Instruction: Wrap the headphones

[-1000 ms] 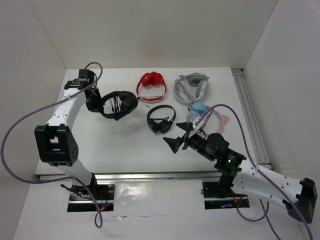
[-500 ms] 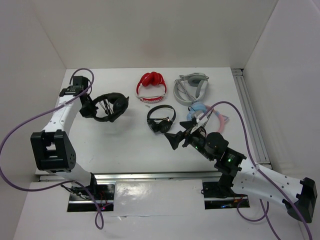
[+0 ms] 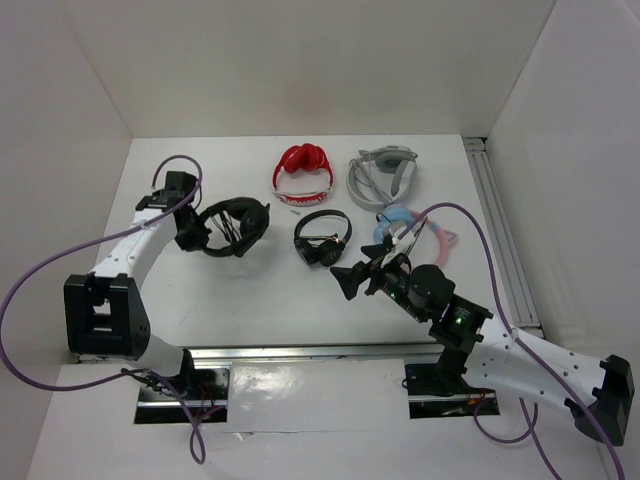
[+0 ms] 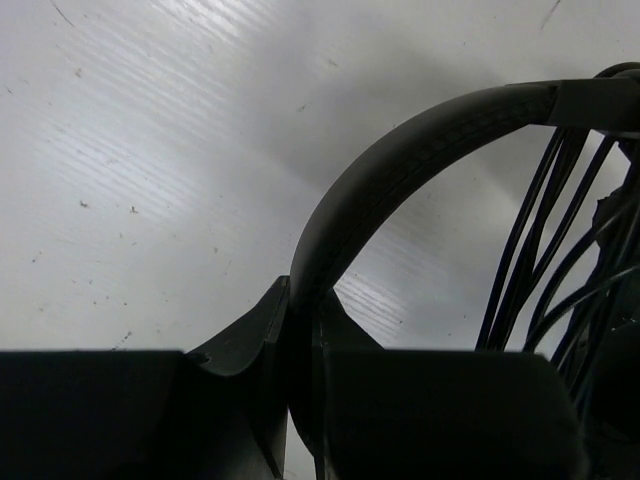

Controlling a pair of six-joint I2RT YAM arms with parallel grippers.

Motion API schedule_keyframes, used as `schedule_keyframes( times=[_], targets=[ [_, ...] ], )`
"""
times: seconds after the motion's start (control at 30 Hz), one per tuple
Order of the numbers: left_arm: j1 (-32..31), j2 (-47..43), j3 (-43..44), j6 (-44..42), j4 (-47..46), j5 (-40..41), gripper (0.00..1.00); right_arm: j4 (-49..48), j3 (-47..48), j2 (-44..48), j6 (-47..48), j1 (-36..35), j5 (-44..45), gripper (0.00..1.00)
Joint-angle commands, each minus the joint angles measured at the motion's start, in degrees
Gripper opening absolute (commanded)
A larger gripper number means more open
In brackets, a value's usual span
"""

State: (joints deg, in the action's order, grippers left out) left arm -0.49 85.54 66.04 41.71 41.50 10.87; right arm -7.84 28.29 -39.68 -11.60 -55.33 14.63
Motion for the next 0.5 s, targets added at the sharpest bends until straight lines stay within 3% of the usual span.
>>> schedule_keyframes(
  times=[0.0,0.33,0.37,0.4,0.43,0.47],
  targets=[
    [-2.1,-2.6,-3.8,5.7,-4.8,1.3,0.0,0.4,2.1,0.7,-0.7,0.2,1.0,1.0],
    [-9.0,1.8,-10.2,10.3,-9.9,3.3,0.0,2.0,2.1,1.7,-0.7,0.2,0.5,1.0],
    [-9.0,2.6,-10.8,10.3,-9.9,3.3,0.05,2.0,2.1,1.7,-0.7,0.2,0.5,1.0],
    [-9.5,3.2,-10.8,10.9,-9.9,3.3,0.3,2.0,2.1,1.7,-0.7,0.2,0.5,1.0],
    [-10.3,4.0,-11.4,12.2,-9.4,4.5,0.44,2.0,2.1,1.1,-0.7,0.2,0.5,1.0],
    [-10.3,4.0,-11.4,13.5,-8.7,5.7,0.47,2.0,2.1,1.1,-0.7,0.2,0.5,1.0]
  ],
)
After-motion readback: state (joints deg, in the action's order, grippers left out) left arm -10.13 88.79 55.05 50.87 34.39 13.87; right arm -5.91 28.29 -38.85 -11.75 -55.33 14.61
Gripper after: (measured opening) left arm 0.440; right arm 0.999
